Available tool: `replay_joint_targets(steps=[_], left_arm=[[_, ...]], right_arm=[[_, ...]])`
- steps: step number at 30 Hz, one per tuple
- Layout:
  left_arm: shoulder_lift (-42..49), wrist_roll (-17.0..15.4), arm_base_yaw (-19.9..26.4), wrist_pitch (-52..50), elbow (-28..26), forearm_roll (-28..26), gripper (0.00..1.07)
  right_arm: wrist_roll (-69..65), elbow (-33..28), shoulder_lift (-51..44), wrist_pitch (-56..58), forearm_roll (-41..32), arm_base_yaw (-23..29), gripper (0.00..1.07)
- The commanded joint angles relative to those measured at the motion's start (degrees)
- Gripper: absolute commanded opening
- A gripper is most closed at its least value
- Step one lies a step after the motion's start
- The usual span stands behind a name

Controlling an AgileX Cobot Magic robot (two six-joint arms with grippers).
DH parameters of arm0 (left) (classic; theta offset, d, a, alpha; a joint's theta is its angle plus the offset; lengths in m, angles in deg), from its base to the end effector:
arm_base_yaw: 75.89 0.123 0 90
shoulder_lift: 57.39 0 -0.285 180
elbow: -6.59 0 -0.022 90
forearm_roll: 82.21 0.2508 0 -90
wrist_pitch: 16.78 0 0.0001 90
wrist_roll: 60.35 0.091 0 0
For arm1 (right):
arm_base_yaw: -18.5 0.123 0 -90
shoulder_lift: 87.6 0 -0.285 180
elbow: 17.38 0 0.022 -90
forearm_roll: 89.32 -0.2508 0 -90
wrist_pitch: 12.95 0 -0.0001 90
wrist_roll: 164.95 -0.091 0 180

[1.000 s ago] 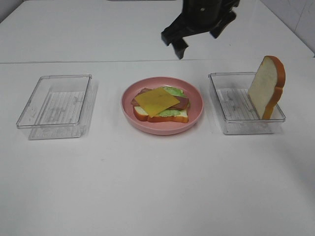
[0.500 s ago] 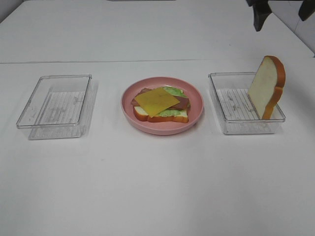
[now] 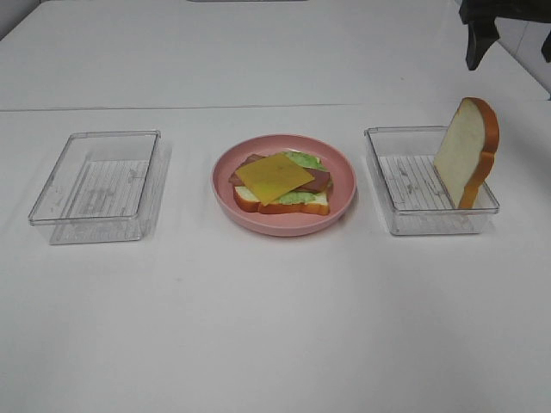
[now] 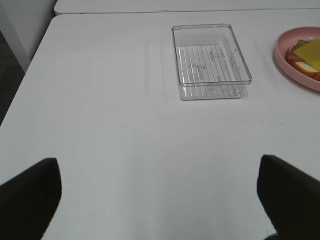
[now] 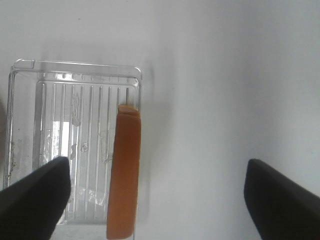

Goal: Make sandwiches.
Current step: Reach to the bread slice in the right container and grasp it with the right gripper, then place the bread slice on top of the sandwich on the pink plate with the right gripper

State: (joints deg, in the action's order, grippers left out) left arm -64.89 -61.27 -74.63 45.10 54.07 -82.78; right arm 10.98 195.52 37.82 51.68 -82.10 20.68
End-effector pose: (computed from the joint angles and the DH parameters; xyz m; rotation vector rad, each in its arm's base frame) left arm -0.0086 -0.0010 0.2809 -0.0381 2.0392 -0.0082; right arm 0.4520 0.0069 0.2830 0.0027 2.7338 -0.1404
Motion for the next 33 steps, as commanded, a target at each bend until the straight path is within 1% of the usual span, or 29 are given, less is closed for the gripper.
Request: replay_joint_targets(steps=[1,7,10,11,12,13,14,15,16,17,18,19,21,25,26,27,28,29,30,31,32,33], left_arm=[[0.69,-0.17,0.11,-0.34,0.11,-0.46,1.00],[0.69,-0.17,0.11,-0.34,0.11,-0.46,1.00],[0.69,-0.17,0.11,-0.34,0.11,-0.46,1.00],[0.69,-0.17,0.11,-0.34,0.11,-0.46,1.00],[0.69,-0.17,0.11,-0.34,0.11,-0.46,1.00],[0.69,-0.17,0.11,-0.34,0.11,-0.46,1.00],[0.69,-0.17,0.11,-0.34,0.11,-0.46,1.00],[0.69,-0.17,0.11,-0.34,0.11,-0.46,1.00],[0.69,-0.17,0.11,-0.34,0.11,-0.46,1.00],[0.69,-0.17,0.11,-0.34,0.11,-0.46,1.00],[0.69,-0.17,0.11,-0.34,0.11,-0.46,1.00],[0.69,-0.17,0.11,-0.34,0.11,-0.46,1.00],[0.69,-0.17,0.11,-0.34,0.11,-0.46,1.00],[0.69,-0.17,0.11,-0.34,0.11,-0.46,1.00],[0.69,-0.17,0.11,-0.34,0.11,-0.46,1.00],[0.69,-0.17,0.11,-0.34,0.11,-0.46,1.00],[0.69,-0.17,0.11,-0.34,0.11,-0.46,1.00],[0.69,-0.17,0.11,-0.34,0.11,-0.46,1.00],[0.69,-0.17,0.11,-0.34,0.11,-0.46,1.00],[0.69,-0.17,0.11,-0.34,0.11,-0.46,1.00],[0.69,-0.17,0.11,-0.34,0.11,-0.46,1.00],[0.69,-0.17,0.11,-0.34,0.11,-0.46,1.00]], right_arm=[[1.32,-0.23,3.38,-0.23,-2.41,-0.23,0.92],[1.55,-0.23,7.62,-0.34,-3.84,-0.23,0.92],[1.55,-0.23,8.19,-0.34,-3.95,-0.23,0.91],[1.55,-0.23,9.17,-0.06,-4.13,-0.23,0.86],[1.49,-0.23,9.63,0.40,-4.53,-0.23,0.76],[1.49,-0.23,9.63,0.40,-4.53,-0.23,0.76],[1.49,-0.23,9.74,0.86,-4.70,-0.23,0.68],[1.49,-0.23,9.74,1.89,-5.16,-0.23,0.50],[1.49,-0.23,9.74,1.89,-5.16,-0.23,0.50],[1.49,-0.23,9.74,2.41,-5.27,-0.23,0.41],[1.55,-0.23,9.63,3.44,-6.07,-0.23,0.22],[1.55,-0.23,9.63,3.44,-6.07,-0.23,0.22],[2.18,0.63,9.22,4.81,-7.56,-0.11,0.06],[3.21,2.75,9.11,6.70,-8.77,-0.06,0.03],[3.38,3.72,9.11,7.51,-9.34,-0.06,0.03],[4.07,5.90,9.11,9.45,-10.54,-0.06,0.03],[4.07,5.90,9.11,9.45,-10.54,-0.06,0.03],[4.07,7.16,9.11,10.43,-11.29,-0.06,0.03],[4.07,9.57,9.05,11.69,-12.78,-0.06,0.03],[4.07,9.57,9.05,11.69,-12.78,-0.06,0.03],[4.07,10.77,8.88,11.69,-14.04,-0.06,0.03],[4.07,12.09,8.31,11.69,-17.07,-0.06,0.03]])
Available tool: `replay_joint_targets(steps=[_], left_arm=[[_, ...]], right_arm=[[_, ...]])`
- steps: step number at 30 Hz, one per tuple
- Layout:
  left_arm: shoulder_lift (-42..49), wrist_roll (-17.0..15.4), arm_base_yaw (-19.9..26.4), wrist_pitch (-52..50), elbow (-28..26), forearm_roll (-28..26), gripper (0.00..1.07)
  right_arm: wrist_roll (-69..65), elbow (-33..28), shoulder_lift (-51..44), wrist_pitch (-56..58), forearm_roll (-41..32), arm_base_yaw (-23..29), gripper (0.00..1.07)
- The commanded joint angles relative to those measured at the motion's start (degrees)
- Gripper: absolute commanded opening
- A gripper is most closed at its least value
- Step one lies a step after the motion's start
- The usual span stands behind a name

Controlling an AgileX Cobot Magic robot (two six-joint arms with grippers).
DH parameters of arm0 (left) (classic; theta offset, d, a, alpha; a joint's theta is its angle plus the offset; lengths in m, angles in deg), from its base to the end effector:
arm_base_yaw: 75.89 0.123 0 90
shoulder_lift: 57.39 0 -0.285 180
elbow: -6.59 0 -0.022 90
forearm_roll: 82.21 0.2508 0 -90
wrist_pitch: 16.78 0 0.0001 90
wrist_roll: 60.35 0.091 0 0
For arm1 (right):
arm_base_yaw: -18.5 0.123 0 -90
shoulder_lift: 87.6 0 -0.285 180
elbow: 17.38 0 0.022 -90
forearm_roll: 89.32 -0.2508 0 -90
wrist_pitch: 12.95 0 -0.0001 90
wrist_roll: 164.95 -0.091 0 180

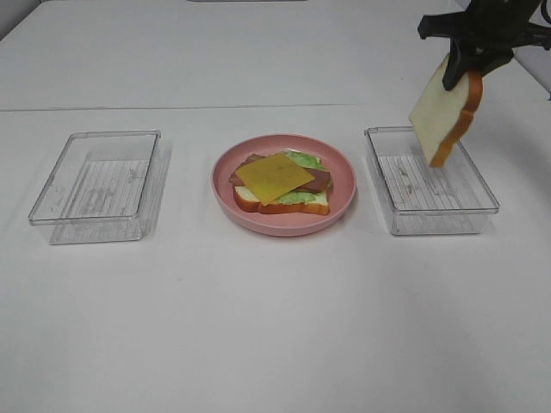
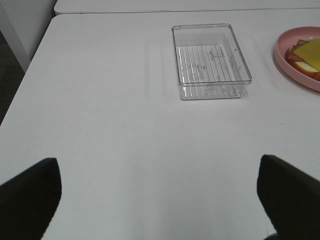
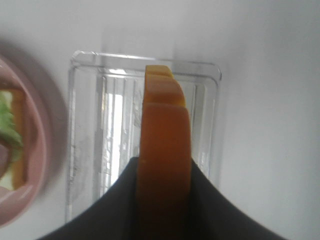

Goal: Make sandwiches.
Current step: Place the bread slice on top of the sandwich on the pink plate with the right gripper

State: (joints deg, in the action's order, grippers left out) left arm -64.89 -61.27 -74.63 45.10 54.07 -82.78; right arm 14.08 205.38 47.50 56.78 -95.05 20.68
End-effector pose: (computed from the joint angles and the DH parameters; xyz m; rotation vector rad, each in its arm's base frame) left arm -0.0086 -0.0010 0.2809 -0.0381 2.0392 -0.0082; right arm 0.4806 0.0268 0.2497 -0.0018 2.8278 0.1527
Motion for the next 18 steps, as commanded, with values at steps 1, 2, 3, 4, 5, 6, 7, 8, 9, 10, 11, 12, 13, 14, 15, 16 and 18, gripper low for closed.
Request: replay_joint_targets(steps=[1,2,3,4,5,6,7,8,9,10,11,12,13,14,15,16,18], left_arm=[[0.69,-0.17,0.11,-0.34,0.11,-0.46,1.00],[0.69,-0.17,0.11,-0.34,0.11,-0.46,1.00],[0.69,-0.17,0.11,-0.34,0.11,-0.46,1.00],[0.69,-0.17,0.11,-0.34,0.11,-0.46,1.00],[0.69,-0.17,0.11,-0.34,0.11,-0.46,1.00],[0.69,-0.17,0.11,-0.34,0.11,-0.46,1.00],[0.69,-0.17,0.11,-0.34,0.11,-0.46,1.00],[0.69,-0.17,0.11,-0.34,0.11,-0.46,1.00],[0.69,-0.17,0.11,-0.34,0.11,-0.46,1.00],[0.69,-0.17,0.11,-0.34,0.11,-0.46,1.00],[0.69,-0.17,0.11,-0.34,0.11,-0.46,1.00],[0.69,-0.17,0.11,-0.34,0.11,-0.46,1.00],[0.69,-0.17,0.11,-0.34,0.11,-0.46,1.00],[0.69,-0.17,0.11,-0.34,0.11,-0.46,1.00],[0.69,-0.17,0.11,-0.34,0.11,-0.46,1.00],[0.69,-0.17,0.11,-0.34,0.11,-0.46,1.00],[0.69,-0.17,0.11,-0.34,0.11,-0.46,1.00]], right_arm=[[1.49,2.81,-1.60,6.59,-5.73,-0.06,0.03],[1.49,2.81,-1.60,6.59,-5.73,-0.06,0.03],[2.58,3.72,-1.89,6.53,-9.80,-0.06,0.03],[2.58,3.72,-1.89,6.53,-9.80,-0.06,0.03],[2.81,3.84,-2.06,6.53,-11.97,0.17,0.03],[3.72,3.84,-2.18,6.47,-15.07,0.63,0.03],[3.72,3.84,-2.18,6.47,-15.07,0.63,0.03],[4.47,3.84,-2.18,6.42,-17.02,2.12,0.03],[4.53,3.84,-2.18,6.19,-17.30,2.86,0.03],[4.53,3.84,-2.18,6.19,-17.30,2.86,0.03],[4.53,3.84,-2.12,5.39,-17.36,5.04,0.03],[4.53,3.84,-2.01,4.87,-17.48,6.19,0.03],[4.53,3.84,-2.01,4.87,-17.48,6.19,0.03],[4.53,3.84,-1.55,4.18,-17.76,8.65,0.03],[4.53,3.84,-1.55,4.18,-17.76,8.65,0.03],[4.53,3.84,-0.97,3.38,-17.82,10.89,0.03],[4.53,3.84,0.46,2.75,-18.05,13.92,0.03]])
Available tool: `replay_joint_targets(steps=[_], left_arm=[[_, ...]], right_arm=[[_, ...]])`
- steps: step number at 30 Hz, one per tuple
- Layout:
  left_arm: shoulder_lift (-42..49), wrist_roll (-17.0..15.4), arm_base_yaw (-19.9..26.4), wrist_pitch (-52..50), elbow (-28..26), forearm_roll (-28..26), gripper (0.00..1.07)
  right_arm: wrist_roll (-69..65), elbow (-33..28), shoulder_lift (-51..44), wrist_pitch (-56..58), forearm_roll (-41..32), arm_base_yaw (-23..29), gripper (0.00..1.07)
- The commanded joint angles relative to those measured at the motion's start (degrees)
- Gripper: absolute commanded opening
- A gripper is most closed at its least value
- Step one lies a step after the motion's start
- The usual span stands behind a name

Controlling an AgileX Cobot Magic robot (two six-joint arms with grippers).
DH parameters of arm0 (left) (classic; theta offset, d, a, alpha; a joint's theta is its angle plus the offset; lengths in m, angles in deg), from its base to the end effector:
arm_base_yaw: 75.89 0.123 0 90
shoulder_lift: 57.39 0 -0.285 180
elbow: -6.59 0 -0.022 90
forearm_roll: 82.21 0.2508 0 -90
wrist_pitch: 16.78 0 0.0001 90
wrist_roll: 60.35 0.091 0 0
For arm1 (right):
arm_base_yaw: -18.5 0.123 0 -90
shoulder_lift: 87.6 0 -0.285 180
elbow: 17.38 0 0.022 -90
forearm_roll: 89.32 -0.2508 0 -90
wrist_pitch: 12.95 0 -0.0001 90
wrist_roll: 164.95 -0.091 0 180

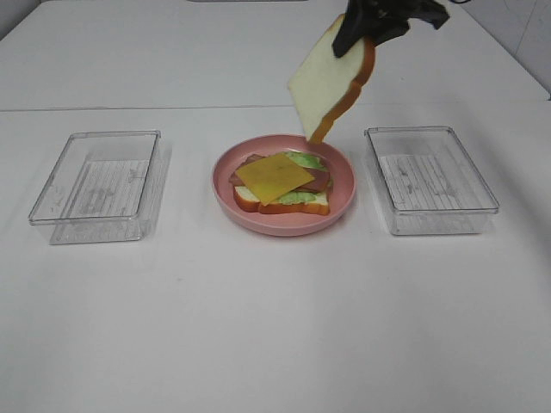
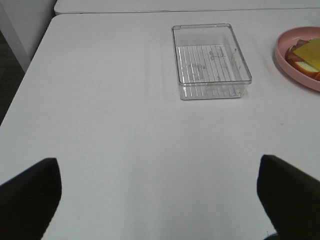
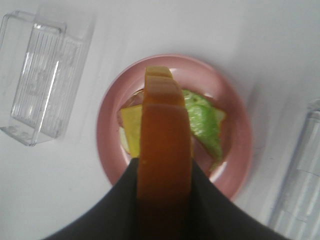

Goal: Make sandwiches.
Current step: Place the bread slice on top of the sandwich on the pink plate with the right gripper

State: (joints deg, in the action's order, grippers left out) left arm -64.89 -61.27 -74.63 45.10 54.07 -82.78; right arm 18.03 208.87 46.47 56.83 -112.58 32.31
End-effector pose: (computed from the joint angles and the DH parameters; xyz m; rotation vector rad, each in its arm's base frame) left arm -0.0086 -0.0010 0.2809 -0.0381 2.0392 -0.0082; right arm 0.4603 0.1479 0.2821 -0.3096 2.7129 0.6140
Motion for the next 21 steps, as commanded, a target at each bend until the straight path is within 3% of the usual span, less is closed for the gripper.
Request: replay_joint_targets(steps=[1,6,21], left_arm=[[0.69,-0.17,0.11,-0.34,0.11,-0.46,1.00],[0.69,-0.17,0.11,-0.34,0.11,-0.46,1.00],[0.69,-0.17,0.11,-0.34,0.11,-0.46,1.00]], right_arm=[[0.57,0.34,1.49,2.69,-0.52,2.29,0.03],[0.97,0.34,5.27,2.35,-2.18,6.30,0.03],[1.83,0.34,9.17,-3.21,-2.46,7.68,0.03]])
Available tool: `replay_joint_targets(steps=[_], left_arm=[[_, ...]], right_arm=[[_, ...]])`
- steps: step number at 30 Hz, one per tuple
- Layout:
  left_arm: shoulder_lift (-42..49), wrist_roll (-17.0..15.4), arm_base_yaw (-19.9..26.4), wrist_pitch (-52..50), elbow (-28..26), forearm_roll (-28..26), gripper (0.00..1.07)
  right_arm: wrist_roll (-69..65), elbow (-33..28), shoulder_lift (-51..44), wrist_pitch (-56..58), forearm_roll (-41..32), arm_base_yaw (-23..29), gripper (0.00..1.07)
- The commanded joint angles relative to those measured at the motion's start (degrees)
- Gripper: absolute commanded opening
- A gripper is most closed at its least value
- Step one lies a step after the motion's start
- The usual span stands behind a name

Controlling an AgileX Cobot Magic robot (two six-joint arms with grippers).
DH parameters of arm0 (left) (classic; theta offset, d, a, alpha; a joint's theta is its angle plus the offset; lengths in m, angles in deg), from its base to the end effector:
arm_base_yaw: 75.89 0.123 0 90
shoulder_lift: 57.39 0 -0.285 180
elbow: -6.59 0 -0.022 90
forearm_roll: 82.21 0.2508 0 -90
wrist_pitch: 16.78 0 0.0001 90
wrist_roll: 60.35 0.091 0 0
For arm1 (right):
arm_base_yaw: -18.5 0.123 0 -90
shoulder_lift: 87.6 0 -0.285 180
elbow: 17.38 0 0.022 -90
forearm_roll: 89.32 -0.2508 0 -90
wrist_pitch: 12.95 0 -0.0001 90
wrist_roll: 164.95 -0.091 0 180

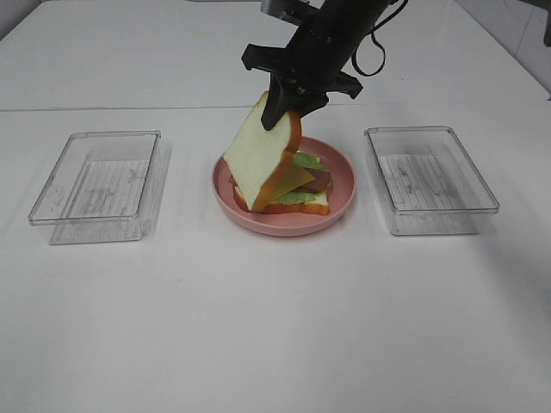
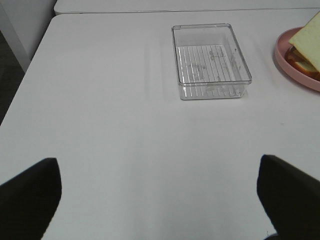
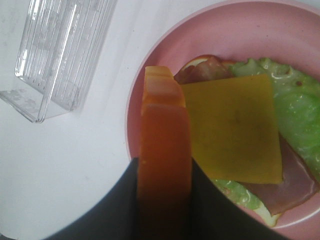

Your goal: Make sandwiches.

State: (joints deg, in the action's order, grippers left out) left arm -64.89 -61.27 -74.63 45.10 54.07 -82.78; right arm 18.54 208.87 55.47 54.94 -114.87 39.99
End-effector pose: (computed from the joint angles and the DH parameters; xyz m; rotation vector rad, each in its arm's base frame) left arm -0.0086 -0.0010 0.2809 -0.0381 2.0392 -0.0082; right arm 0.4560 0.2186 0.2067 -0.4600 2.8338 0.6873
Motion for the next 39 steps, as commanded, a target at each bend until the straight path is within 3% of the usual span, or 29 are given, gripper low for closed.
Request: replay_joint_targets(steps=[1,9,10,12,13,15,16,17,19,22,33,39], left_arm=[[0.69,-0.17,0.11,-0.34,0.11,-0.46,1.00],[0.69,-0.17,0.11,-0.34,0.11,-0.46,1.00],[0.69,-0.17,0.11,-0.34,0.11,-0.46,1.00],[0.69,-0.17,0.11,-0.34,0.11,-0.46,1.00],[0.69,-0.17,0.11,-0.34,0.11,-0.46,1.00],[0.69,-0.17,0.11,-0.34,0.11,-0.46,1.00],[0.69,-0.17,0.11,-0.34,0.11,-0.46,1.00],[0.69,-0.17,0.11,-0.34,0.11,-0.46,1.00],[0.69,-0.17,0.11,-0.34,0.11,-0.46,1.00],[0.69,-0.17,0.11,-0.34,0.11,-0.46,1.00],[0.69,-0.17,0.11,-0.34,0.11,-0.46,1.00],[0.69,-0.17,0.11,-0.34,0.11,-0.46,1.00]], right_arm=[[1.38,0.34,0.17,-1.43,0.17,0.00,0.03],[1.32,0.34,0.23,-0.92,3.84,0.00,0.10],[1.26,0.34,0.34,-0.69,4.41,0.00,0.19],[1.15,0.34,0.40,-0.63,4.53,0.00,0.25],[1.09,0.34,0.52,-0.63,5.39,0.00,0.38],[1.09,0.34,0.52,-0.63,5.84,0.00,0.44],[1.09,0.34,0.52,-0.69,7.39,0.00,0.58],[1.09,0.34,0.52,-0.69,7.39,0.00,0.58],[1.15,0.34,0.52,-0.74,11.12,0.00,0.74],[1.38,0.34,0.52,-0.69,14.27,0.00,0.81],[2.18,1.49,-0.74,1.83,22.23,-0.06,0.81],[2.18,4.18,-4.30,6.70,22.52,-0.11,0.81]])
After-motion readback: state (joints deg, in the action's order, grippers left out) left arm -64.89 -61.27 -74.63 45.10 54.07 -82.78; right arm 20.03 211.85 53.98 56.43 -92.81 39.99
